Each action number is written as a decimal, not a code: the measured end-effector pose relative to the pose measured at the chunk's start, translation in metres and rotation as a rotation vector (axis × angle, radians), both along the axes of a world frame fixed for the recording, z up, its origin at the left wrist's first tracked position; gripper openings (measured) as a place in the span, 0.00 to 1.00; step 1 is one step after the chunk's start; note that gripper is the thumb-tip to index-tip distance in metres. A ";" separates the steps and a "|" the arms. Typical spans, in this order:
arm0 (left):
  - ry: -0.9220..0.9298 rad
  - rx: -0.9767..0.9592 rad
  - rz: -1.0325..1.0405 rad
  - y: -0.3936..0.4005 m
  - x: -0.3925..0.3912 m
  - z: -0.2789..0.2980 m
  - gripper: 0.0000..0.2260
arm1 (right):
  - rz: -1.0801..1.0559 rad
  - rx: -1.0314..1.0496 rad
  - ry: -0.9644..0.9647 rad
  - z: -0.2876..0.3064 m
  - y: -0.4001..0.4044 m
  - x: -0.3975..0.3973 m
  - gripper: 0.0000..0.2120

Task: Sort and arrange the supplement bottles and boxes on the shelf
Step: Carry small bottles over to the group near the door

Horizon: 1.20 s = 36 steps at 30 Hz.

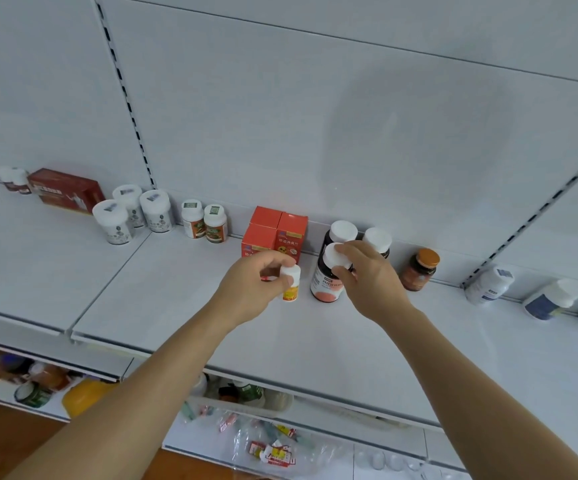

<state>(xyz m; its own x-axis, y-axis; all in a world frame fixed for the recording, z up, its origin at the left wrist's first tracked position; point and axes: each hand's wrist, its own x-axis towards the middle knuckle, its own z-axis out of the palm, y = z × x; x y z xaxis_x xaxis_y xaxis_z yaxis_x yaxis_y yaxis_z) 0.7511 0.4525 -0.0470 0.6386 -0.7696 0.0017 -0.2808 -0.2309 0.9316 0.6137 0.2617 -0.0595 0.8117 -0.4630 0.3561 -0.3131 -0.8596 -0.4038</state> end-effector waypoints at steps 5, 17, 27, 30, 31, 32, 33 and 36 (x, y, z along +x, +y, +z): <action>-0.017 0.009 0.011 0.000 -0.003 0.002 0.12 | -0.011 -0.042 0.028 0.001 0.002 -0.001 0.16; -0.075 0.015 0.166 0.047 0.009 0.009 0.12 | 0.191 -0.306 -0.115 0.017 0.057 0.028 0.17; -0.163 0.003 0.315 0.155 0.077 0.012 0.10 | 0.293 -0.276 0.014 0.013 0.161 0.108 0.23; -0.179 0.008 0.337 0.202 0.109 0.013 0.10 | 0.271 -0.267 0.033 0.014 0.207 0.143 0.26; -0.190 0.013 0.342 0.217 0.120 0.014 0.10 | 0.262 -0.263 0.045 0.014 0.223 0.155 0.27; -0.202 0.015 0.344 0.232 0.131 0.014 0.10 | 0.258 -0.261 0.053 0.014 0.237 0.166 0.28; -0.215 0.014 0.345 0.247 0.142 0.014 0.10 | 0.256 -0.262 0.055 0.014 0.251 0.178 0.29; -0.236 0.032 0.353 0.285 0.172 0.016 0.11 | 0.259 -0.257 0.074 0.014 0.287 0.210 0.30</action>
<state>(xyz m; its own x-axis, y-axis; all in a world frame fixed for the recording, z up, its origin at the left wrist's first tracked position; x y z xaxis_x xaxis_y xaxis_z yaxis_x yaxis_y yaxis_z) 0.9230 0.7376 -0.0307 0.8476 -0.5061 0.1591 -0.3841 -0.3786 0.8421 0.8239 0.5487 -0.0455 0.9183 -0.1420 0.3696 -0.0923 -0.9845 -0.1488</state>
